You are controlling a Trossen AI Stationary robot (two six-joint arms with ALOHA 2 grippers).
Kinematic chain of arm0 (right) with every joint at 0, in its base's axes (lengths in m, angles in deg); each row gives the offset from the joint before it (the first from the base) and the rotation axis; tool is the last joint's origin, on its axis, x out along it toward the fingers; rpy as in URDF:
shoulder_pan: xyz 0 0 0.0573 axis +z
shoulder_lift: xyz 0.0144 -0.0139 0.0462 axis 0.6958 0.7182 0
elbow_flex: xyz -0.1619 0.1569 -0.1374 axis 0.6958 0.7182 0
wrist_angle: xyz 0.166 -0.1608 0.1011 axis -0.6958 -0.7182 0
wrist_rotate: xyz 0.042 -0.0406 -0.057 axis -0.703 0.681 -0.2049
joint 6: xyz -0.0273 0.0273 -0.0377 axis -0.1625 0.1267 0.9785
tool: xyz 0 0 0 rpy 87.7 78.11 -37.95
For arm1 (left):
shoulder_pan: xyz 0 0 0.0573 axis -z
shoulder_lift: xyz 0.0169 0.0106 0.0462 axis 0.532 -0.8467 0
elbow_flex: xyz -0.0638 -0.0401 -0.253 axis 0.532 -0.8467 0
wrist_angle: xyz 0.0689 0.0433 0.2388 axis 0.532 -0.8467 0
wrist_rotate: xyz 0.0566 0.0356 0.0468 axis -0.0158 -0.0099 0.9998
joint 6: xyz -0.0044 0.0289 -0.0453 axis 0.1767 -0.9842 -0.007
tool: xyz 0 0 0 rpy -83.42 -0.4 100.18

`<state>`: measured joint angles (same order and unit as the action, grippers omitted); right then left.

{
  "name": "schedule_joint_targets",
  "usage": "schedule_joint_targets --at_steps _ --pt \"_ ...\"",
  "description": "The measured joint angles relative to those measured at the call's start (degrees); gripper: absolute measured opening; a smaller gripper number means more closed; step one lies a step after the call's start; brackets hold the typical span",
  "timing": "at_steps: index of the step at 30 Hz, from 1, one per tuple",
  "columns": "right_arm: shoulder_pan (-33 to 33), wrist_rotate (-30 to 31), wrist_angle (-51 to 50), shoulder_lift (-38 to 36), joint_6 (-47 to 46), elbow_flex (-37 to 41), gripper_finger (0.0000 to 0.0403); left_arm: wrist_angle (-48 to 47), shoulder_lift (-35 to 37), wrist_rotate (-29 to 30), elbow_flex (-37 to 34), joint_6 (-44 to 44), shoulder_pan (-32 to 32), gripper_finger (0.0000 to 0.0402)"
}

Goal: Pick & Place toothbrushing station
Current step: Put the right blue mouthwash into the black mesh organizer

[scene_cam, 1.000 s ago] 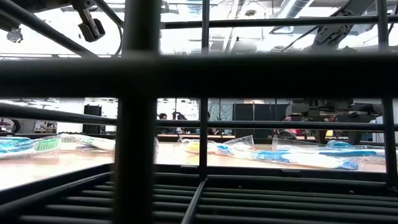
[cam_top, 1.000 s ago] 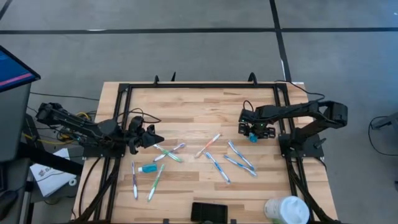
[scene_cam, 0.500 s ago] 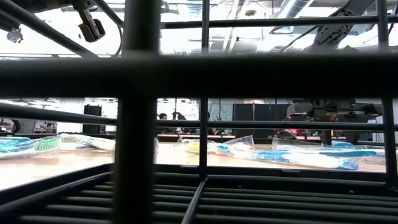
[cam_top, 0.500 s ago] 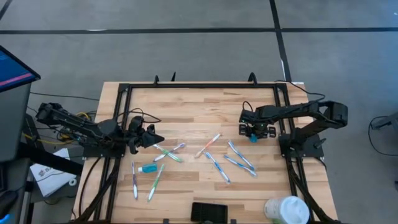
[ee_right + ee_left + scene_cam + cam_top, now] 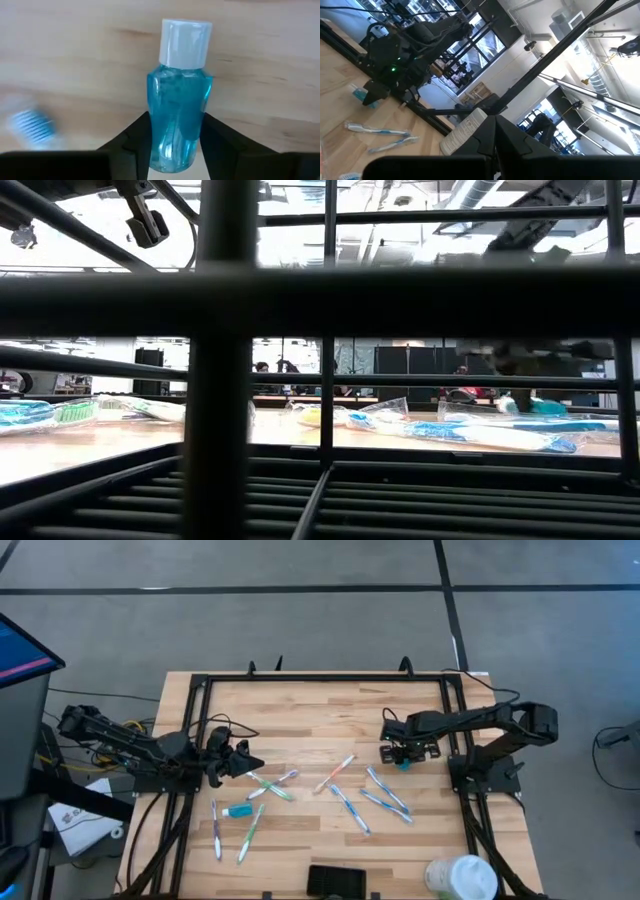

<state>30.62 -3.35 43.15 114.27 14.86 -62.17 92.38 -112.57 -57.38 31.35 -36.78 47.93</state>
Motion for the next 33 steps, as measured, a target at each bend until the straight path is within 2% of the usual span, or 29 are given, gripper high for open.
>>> schedule_joint_targets --at_steps 11,18,23,26,33 --pt "5.48 -0.85 -1.11 -0.09 7.35 -12.78 0.0128 -0.88 -0.01 -0.04 0.00 -1.49 0.00 0.0000" --pt "8.72 -5.57 1.20 -0.15 8.39 -21.59 0.0129 -1.53 -2.30 -1.95 0.00 4.07 -0.13 0.0000" --pt "11.62 -5.59 3.29 -0.18 8.37 -26.93 0.0129 -1.38 -8.43 -5.01 0.04 8.78 -0.11 0.0000" --pt "13.70 -5.61 5.42 -0.20 8.38 -29.16 0.0129 -1.32 -12.94 -8.06 2.02 8.33 0.07 0.0000" --pt "19.26 -5.63 9.37 -0.20 8.39 -32.85 0.0130 -1.17 -23.93 -9.14 13.07 3.42 0.85 0.0000"
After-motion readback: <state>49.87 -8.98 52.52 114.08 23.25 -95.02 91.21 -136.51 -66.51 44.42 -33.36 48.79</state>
